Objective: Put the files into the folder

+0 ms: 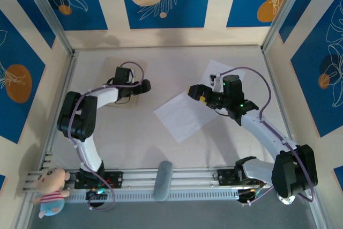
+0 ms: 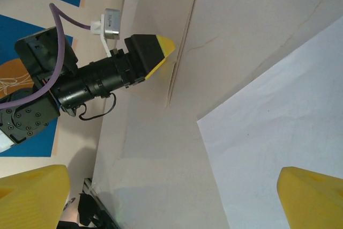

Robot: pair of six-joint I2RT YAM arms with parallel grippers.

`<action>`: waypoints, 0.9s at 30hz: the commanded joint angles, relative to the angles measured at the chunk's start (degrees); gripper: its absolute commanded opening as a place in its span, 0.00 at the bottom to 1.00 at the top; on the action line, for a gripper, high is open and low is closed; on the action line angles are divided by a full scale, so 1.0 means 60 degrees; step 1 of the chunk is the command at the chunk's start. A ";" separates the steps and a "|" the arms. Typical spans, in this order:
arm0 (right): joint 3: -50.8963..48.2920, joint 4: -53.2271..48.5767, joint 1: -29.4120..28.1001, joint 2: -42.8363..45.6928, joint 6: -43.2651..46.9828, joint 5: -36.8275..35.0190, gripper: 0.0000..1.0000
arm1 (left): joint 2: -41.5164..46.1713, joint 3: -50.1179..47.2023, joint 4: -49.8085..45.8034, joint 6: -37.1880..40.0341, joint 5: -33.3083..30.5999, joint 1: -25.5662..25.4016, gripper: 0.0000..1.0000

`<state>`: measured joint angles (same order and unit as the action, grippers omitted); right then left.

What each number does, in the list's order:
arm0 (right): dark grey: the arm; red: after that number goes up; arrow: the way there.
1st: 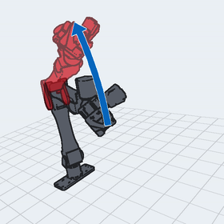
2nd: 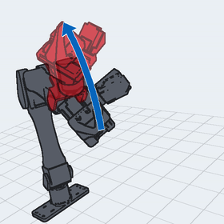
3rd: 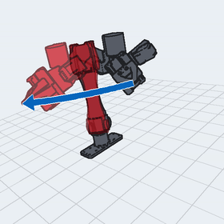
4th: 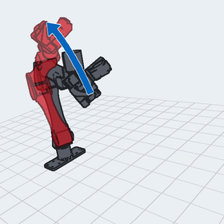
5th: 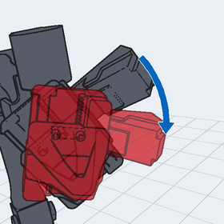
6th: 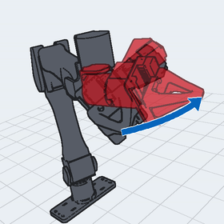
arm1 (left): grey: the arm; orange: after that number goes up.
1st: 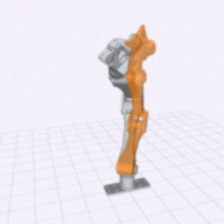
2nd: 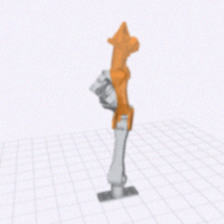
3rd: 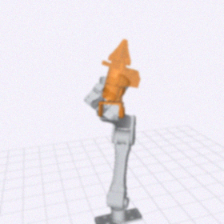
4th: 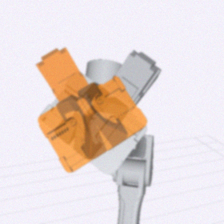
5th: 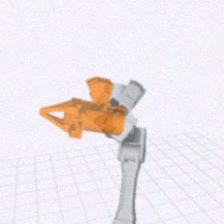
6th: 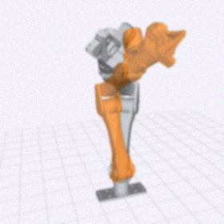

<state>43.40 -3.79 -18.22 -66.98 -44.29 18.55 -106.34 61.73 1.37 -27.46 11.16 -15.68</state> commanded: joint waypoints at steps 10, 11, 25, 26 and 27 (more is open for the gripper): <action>0.0338 -0.0308 -0.0092 -0.0087 -0.0176 0.0220 0.99 | -0.0790 -0.1103 0.1232 -0.1125 0.0321 -0.0859 0.99; 0.0315 -0.0321 -0.0100 -0.0087 -0.0179 0.0207 0.99 | -0.0797 -0.1184 0.1278 -0.1224 0.0363 -0.0947 0.99; 0.0451 0.0204 -0.0267 -0.0995 -0.0607 0.0249 0.99 | 0.0444 -0.1043 0.1204 -0.2604 0.0037 -0.2552 1.00; 0.0593 0.0178 -0.0346 -0.1184 -0.0628 0.0270 0.99 | 0.0732 -0.0896 0.0827 -0.2513 -0.0232 -0.2647 1.00; 0.0730 0.0151 -0.0401 -0.1353 -0.0631 0.0291 0.99 | 0.1064 -0.0726 0.0375 -0.2405 -0.0523 -0.2664 1.00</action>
<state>44.47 -3.51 -19.59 -73.14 -46.89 18.70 -104.79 55.44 12.34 -40.07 10.37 -30.41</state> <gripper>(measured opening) 0.994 0.999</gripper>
